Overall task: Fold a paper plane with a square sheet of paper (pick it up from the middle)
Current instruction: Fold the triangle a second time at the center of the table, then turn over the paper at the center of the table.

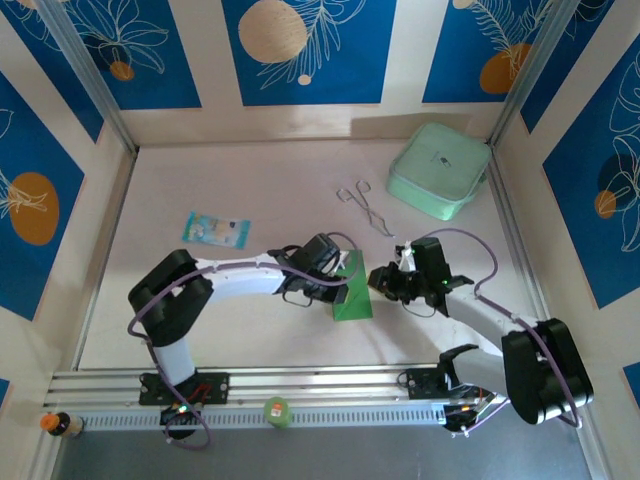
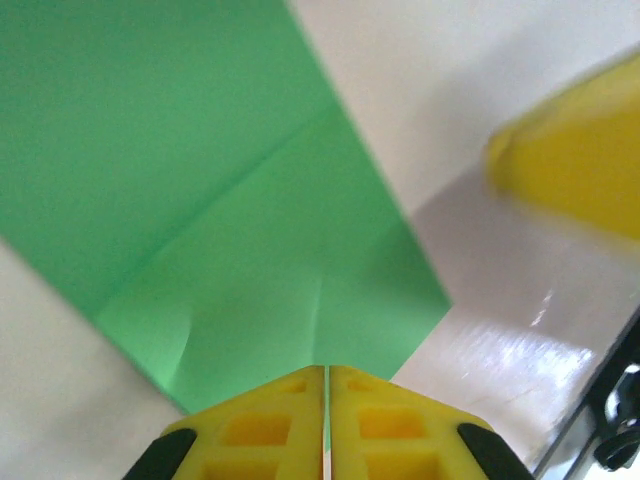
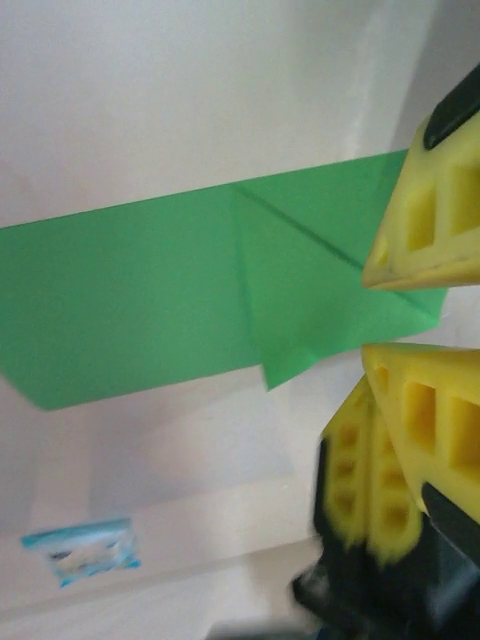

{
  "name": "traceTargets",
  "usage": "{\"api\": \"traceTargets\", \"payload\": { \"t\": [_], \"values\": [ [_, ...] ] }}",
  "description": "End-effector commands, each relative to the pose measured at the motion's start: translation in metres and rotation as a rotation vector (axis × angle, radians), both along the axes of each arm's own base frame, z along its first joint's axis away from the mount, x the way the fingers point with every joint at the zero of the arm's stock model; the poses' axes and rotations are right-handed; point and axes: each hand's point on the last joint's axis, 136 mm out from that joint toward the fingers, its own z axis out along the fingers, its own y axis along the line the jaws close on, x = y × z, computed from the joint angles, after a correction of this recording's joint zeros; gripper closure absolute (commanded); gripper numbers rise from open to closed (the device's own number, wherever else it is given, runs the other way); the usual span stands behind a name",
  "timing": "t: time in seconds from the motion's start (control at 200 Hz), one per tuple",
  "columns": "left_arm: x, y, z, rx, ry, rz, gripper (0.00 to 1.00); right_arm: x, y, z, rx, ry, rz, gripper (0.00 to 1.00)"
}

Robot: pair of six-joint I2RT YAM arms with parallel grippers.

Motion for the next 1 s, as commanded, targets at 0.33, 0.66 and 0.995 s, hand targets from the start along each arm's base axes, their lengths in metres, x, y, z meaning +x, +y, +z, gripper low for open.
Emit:
{"api": "traceTargets", "payload": {
  "t": [0.33, 0.66, 0.995],
  "values": [
    [0.016, 0.013, -0.031, 0.096, 0.010, -0.012, 0.91, -0.041, 0.006, -0.022, -0.069, 0.132, 0.026, 0.66],
    [0.003, 0.027, -0.061, 0.135, 0.068, 0.006, 0.97, -0.047, 0.006, -0.027, -0.095, 0.155, 0.028, 0.59],
    [0.002, 0.027, -0.060, 0.134, 0.067, 0.003, 0.98, -0.043, 0.011, -0.033, -0.109, 0.173, 0.039, 0.58]
  ]
}}
